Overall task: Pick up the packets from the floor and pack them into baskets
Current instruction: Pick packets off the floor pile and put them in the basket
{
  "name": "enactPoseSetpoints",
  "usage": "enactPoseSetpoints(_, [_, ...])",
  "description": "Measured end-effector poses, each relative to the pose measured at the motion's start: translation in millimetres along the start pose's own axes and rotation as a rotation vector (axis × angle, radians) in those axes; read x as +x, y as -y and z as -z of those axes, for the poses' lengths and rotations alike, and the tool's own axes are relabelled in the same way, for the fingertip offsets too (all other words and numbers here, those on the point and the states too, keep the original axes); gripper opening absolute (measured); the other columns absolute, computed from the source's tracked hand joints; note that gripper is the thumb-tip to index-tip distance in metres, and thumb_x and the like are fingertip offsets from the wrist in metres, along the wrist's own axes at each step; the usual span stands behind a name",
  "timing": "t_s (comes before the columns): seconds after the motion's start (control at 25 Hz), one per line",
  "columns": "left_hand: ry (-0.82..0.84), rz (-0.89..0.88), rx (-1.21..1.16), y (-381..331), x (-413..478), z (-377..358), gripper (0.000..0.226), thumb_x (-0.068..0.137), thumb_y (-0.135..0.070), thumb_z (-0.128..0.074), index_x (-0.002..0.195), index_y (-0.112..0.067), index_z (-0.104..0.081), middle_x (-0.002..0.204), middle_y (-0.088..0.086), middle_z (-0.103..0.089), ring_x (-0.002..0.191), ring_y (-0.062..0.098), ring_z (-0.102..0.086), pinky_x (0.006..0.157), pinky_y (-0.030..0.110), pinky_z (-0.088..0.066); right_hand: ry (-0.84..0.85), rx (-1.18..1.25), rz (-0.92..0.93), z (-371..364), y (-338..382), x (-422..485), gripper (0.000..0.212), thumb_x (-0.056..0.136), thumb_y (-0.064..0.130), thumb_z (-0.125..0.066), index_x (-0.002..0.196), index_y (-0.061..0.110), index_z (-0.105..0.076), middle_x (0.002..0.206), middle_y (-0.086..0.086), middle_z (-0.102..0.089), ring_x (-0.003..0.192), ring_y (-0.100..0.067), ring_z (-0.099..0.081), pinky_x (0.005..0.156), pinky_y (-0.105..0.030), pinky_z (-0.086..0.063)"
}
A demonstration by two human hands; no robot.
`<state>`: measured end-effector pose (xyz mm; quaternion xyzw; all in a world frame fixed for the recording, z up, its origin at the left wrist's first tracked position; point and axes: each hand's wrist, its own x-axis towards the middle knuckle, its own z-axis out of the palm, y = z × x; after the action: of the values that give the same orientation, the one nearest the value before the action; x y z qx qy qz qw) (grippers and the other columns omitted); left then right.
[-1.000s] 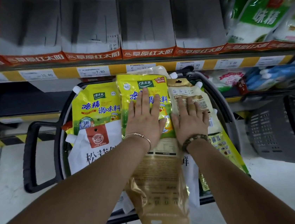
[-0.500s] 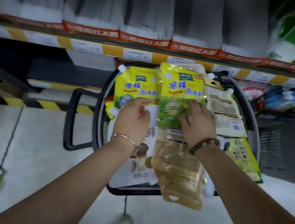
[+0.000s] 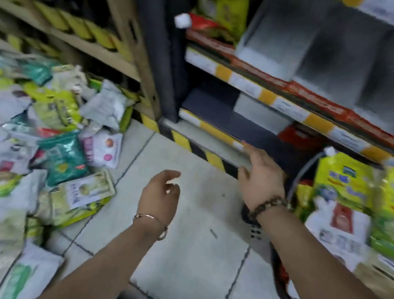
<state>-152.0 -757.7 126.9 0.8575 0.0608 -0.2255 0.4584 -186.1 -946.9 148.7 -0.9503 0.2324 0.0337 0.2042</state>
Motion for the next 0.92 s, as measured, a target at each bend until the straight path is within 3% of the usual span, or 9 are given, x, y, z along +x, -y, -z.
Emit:
enactPoseSetpoints(0.16, [-0.135, 0.191, 0.02, 75.6, 33.7, 100.2, 0.03, 0.087, 0.001, -0.05, 0.112, -0.013, -0.061, 0.11, 0.009, -0.064, 0.078, 0.022, -0.054, 0.07, 0.024, -0.039, 0.157, -0.051, 0.142, -60.2, 115.4, 21.9, 0.044, 0.094, 0.021, -0.046, 0.138, 0.019, -0.039, 0.14, -0.005, -0.043, 0.128, -0.025, -0.04, 0.107, -0.035, -0.028])
enactPoseSetpoints(0.32, [-0.191, 0.342, -0.013, 150.4, 55.7, 174.2, 0.031, 0.086, -0.001, -0.052, 0.113, -0.012, -0.061, 0.113, 0.012, -0.064, 0.092, 0.03, -0.061, 0.082, 0.032, -0.045, 0.272, -0.064, 0.216, -125.7, 202.1, 28.0, 0.042, 0.096, 0.02, -0.042, 0.138, 0.02, -0.04, 0.141, 0.0, -0.043, 0.129, -0.02, -0.04, 0.107, -0.031, -0.028])
enactPoseSetpoints(0.48, [-0.233, 0.463, -0.027, 218.9, 70.3, 232.1, 0.033, 0.088, -0.004, -0.054, 0.119, -0.011, -0.059, 0.118, 0.011, -0.062, 0.101, 0.027, -0.058, 0.078, 0.027, -0.039, 0.392, -0.109, 0.289, -193.2, 276.8, 27.8, 0.042, 0.096, 0.019, -0.044, 0.137, 0.019, -0.041, 0.14, -0.001, -0.044, 0.128, -0.02, -0.041, 0.106, -0.03, -0.028])
enactPoseSetpoints(0.68, [-0.181, 0.518, -0.047, 292.5, 86.9, 255.9, 0.034, 0.09, -0.016, -0.058, 0.123, -0.013, -0.056, 0.127, 0.006, -0.058, 0.105, 0.027, -0.06, 0.084, 0.03, -0.043, 0.544, -0.218, 0.394, -275.2, 323.9, 31.5, 0.044, 0.092, 0.017, -0.045, 0.135, 0.02, -0.043, 0.134, -0.003, -0.049, 0.123, -0.022, -0.045, 0.102, -0.029, -0.03])
enactPoseSetpoints(0.92, [-0.166, 0.581, -0.08, 368.9, 119.0, 231.9, 0.037, 0.087, -0.021, -0.064, 0.123, -0.014, -0.057, 0.127, 0.003, -0.057, 0.109, 0.022, -0.057, 0.085, 0.03, -0.043, 0.666, -0.353, 0.485, -374.1, 332.0, 50.9, 0.048, 0.09, 0.017, -0.049, 0.137, 0.02, -0.041, 0.136, -0.005, -0.047, 0.124, -0.024, -0.045, 0.104, -0.032, -0.033])
